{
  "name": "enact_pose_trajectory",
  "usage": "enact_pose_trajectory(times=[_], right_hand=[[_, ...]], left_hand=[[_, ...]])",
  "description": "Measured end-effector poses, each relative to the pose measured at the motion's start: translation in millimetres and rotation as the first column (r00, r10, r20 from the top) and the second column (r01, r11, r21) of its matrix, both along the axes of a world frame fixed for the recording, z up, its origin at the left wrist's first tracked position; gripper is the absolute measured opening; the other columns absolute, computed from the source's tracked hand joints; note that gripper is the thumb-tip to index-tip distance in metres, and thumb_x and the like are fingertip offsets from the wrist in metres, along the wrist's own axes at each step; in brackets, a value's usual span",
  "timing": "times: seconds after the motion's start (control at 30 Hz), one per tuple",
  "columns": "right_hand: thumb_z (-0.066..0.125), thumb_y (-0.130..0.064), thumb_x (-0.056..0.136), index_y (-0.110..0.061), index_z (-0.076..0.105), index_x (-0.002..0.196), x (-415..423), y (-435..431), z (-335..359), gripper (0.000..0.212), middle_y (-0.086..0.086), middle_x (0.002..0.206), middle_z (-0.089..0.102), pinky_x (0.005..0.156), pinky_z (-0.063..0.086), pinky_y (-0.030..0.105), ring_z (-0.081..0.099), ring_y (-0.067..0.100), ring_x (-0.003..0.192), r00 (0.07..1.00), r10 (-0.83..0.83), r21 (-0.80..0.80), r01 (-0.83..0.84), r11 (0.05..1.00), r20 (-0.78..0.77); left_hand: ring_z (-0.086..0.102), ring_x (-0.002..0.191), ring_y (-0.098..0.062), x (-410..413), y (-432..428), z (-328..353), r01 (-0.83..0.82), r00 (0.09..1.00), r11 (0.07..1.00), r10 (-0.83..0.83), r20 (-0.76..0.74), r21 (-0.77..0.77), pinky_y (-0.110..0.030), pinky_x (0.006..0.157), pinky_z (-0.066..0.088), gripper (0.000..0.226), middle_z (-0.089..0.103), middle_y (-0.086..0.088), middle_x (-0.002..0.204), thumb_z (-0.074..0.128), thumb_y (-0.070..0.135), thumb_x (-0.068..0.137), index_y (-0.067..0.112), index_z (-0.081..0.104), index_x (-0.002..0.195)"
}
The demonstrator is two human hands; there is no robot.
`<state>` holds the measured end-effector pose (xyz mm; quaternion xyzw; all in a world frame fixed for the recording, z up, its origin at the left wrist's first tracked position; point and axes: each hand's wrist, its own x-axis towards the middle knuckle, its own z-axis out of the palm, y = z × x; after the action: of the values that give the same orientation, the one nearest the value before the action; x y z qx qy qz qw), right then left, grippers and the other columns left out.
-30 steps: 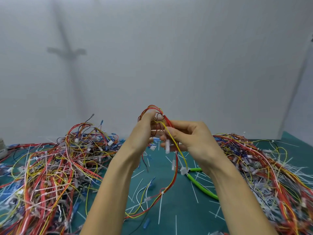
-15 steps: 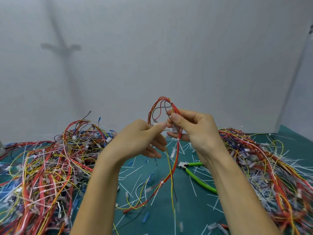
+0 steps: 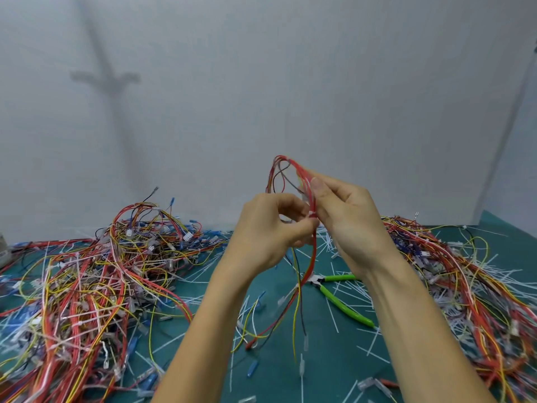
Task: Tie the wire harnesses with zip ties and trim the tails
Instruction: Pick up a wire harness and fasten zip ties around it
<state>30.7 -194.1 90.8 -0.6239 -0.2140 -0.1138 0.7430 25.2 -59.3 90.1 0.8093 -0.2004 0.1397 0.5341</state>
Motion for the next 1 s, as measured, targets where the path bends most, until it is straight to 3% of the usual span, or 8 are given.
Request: enact_pose_trajectory(times=[0.13, 0.23, 0.33, 0.43, 0.63, 0.8, 0.9, 1.0], right_hand=[[0.054, -0.019, 0.101, -0.018, 0.061, 0.131, 3, -4, -2, 0.031, -0.008, 0.13, 0.064, 0.105, 0.046, 0.026, 0.059, 0.002, 0.12, 0.999, -0.048, -0.125, 0.046, 0.991, -0.007], [0.069, -0.026, 0.091, -0.022, 0.061, 0.129, 3, -10, -4, 0.039, -0.008, 0.118, 0.065, 0.088, 0.054, 0.026, 0.066, 0.006, 0.1, 0.991, -0.131, -0.438, 0.109, 0.892, -0.02], [0.075, -0.022, 0.086, -0.012, 0.071, 0.107, 2, -13, -7, 0.023, 0.007, 0.097, 0.073, 0.073, 0.06, 0.031, 0.072, 0.019, 0.083, 0.989, -0.065, -0.651, -0.039, 0.758, -0.135], [0.075, -0.015, 0.086, -0.007, 0.074, 0.092, 1, -12, -9, 0.01, 0.012, 0.084, 0.076, 0.061, 0.057, 0.021, 0.072, 0.013, 0.073, 0.981, -0.014, -0.61, -0.11, 0.785, -0.195], [0.07, -0.002, 0.087, -0.005, 0.072, 0.078, 0, -10, -5, 0.01, 0.01, 0.072, 0.074, 0.067, 0.06, 0.031, 0.073, 0.022, 0.068, 0.993, -0.075, -0.471, 0.022, 0.882, -0.094], [0.064, -0.001, 0.092, -0.011, 0.069, 0.076, -3, -11, 1, 0.02, 0.0, 0.062, 0.07, 0.057, 0.058, 0.022, 0.07, 0.011, 0.06, 0.991, -0.127, -0.244, 0.111, 0.964, -0.05], [0.062, -0.002, 0.093, -0.013, 0.068, 0.079, -4, -13, 5, 0.02, -0.002, 0.062, 0.07, 0.055, 0.056, 0.021, 0.07, 0.012, 0.061, 0.983, -0.183, -0.128, 0.183, 0.975, 0.011], [0.06, -0.001, 0.094, -0.016, 0.068, 0.081, -4, -17, 9, 0.021, -0.005, 0.063, 0.07, 0.056, 0.056, 0.021, 0.07, 0.01, 0.061, 0.966, -0.243, -0.049, 0.248, 0.968, 0.087]], left_hand=[[0.073, 0.067, -0.024, 6, 3, 0, -0.057, 0.998, 0.95, 0.048, -0.037, -0.306, -0.034, 0.065, 0.06, 0.012, 0.068, -0.004, 0.068, 0.069, 0.002, 0.086, 0.01, 0.071, 0.078], [0.067, 0.061, -0.017, 7, 8, 2, -0.103, 0.994, 0.851, 0.065, -0.091, -0.514, -0.026, 0.062, 0.058, 0.019, 0.065, -0.003, 0.065, 0.068, -0.005, 0.085, 0.009, 0.069, 0.072], [0.071, 0.072, -0.028, 7, 11, 5, -0.128, 0.991, 0.73, 0.062, -0.123, -0.672, -0.025, 0.064, 0.058, 0.015, 0.065, -0.003, 0.066, 0.066, -0.006, 0.086, 0.005, 0.066, 0.075], [0.075, 0.077, -0.03, 6, 11, 8, -0.11, 0.991, 0.643, 0.009, -0.137, -0.758, -0.024, 0.066, 0.058, 0.007, 0.067, -0.001, 0.065, 0.063, -0.006, 0.089, -0.001, 0.063, 0.084], [0.075, 0.079, -0.026, 4, 12, 13, -0.09, 0.98, 0.488, -0.114, -0.165, -0.868, -0.027, 0.073, 0.061, 0.006, 0.069, -0.012, 0.081, 0.059, -0.003, 0.092, -0.003, 0.063, 0.086], [0.075, 0.083, -0.024, 3, 35, 10, -0.108, 0.947, 0.735, -0.128, -0.294, -0.669, -0.023, 0.062, 0.059, 0.018, 0.077, -0.009, 0.091, 0.06, 0.018, 0.095, 0.006, 0.072, 0.088], [0.076, 0.076, -0.024, 6, 56, 6, -0.185, 0.933, 0.916, 0.05, -0.357, -0.355, -0.022, 0.058, 0.059, 0.031, 0.077, -0.009, 0.083, 0.059, 0.032, 0.096, 0.009, 0.074, 0.081], [0.074, 0.067, -0.023, 15, 73, -8, -0.255, 0.893, 0.967, 0.244, -0.379, 0.021, -0.022, 0.055, 0.055, 0.041, 0.076, -0.008, 0.074, 0.054, 0.036, 0.099, 0.006, 0.073, 0.079]])
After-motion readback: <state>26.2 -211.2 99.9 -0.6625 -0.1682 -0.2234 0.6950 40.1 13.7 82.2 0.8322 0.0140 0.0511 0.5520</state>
